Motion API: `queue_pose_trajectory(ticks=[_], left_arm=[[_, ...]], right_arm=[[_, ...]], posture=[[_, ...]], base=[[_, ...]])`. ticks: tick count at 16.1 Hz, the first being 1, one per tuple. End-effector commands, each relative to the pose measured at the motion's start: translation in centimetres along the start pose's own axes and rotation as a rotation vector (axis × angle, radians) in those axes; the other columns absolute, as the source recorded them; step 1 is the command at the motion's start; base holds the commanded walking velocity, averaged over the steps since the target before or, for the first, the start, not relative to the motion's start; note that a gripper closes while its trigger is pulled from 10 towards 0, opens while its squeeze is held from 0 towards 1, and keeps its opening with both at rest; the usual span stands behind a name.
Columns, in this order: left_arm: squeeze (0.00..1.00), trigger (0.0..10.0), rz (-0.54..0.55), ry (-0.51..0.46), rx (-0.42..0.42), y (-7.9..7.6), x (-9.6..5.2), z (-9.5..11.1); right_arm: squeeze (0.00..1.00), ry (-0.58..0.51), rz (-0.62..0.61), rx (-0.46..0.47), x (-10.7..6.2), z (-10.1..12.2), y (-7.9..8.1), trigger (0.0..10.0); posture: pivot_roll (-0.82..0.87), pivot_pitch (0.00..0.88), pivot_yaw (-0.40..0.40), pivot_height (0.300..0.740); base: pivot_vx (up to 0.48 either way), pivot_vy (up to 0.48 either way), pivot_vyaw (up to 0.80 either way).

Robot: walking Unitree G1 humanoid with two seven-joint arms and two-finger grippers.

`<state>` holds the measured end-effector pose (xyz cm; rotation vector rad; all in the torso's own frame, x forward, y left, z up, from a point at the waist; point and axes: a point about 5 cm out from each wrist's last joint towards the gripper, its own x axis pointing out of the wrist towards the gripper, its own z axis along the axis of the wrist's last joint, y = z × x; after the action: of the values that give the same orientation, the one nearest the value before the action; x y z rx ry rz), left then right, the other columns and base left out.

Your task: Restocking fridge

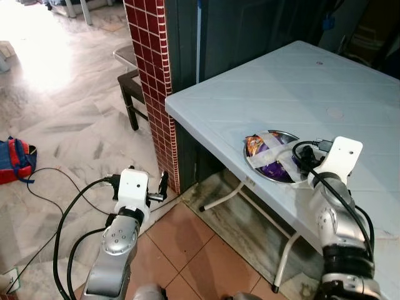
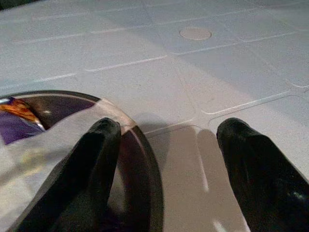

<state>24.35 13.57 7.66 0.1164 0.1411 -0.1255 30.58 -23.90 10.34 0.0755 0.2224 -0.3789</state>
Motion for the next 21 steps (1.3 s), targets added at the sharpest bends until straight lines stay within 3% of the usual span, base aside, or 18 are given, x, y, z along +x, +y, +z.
queue_pose_trajectory(ticks=[1,2,3,5,6,8,21], left_arm=[[0.0,10.0,-0.003,0.005,0.01,0.1,0.2,0.0],[0.0,10.0,-0.003,0.006,0.011,0.1,0.1,0.0],[0.0,10.0,-0.001,0.005,0.011,0.1,0.1,0.0],[0.0,10.0,0.0,0.007,0.012,0.2,0.1,0.0],[0.0,10.0,0.001,0.007,0.012,0.2,0.1,0.0],[0.0,10.0,0.0,0.007,0.013,0.2,0.1,0.0],[0.0,10.0,0.002,0.011,0.005,0.1,0.1,-0.1]], right_arm=[[0.51,0.029,0.02,-0.012,0.6,-0.1,0.1,10.0],[0.13,0.061,0.015,-0.023,0.7,-0.6,0.0,10.0],[0.0,0.085,0.011,-0.037,0.8,-1.1,-0.1,10.0],[0.0,0.115,0.006,-0.031,0.9,-1.6,-0.2,10.0],[0.0,0.138,0.015,-0.044,1.0,-1.9,-0.2,7.9],[0.0,0.171,0.022,-0.021,1.2,-2.5,-0.2,0.0],[0.0,0.317,0.08,0.083,-0.6,-5.0,2.0,0.0]], posture=[[0.07,0.011,0.011,0.74],[0.07,0.012,0.01,0.74],[0.07,0.012,0.01,0.74],[0.07,0.012,0.01,0.74],[0.07,0.013,0.01,0.74],[0.07,0.011,0.009,0.74],[0.07,0.015,0.003,0.74]], base=[[0.0,0.0,0.0],[0.0,0.0,0.0],[0.0,0.0,0.0],[0.0,0.0,0.0],[0.0,0.0,0.0],[0.0,0.0,0.0],[0.0,0.0,0.0]])
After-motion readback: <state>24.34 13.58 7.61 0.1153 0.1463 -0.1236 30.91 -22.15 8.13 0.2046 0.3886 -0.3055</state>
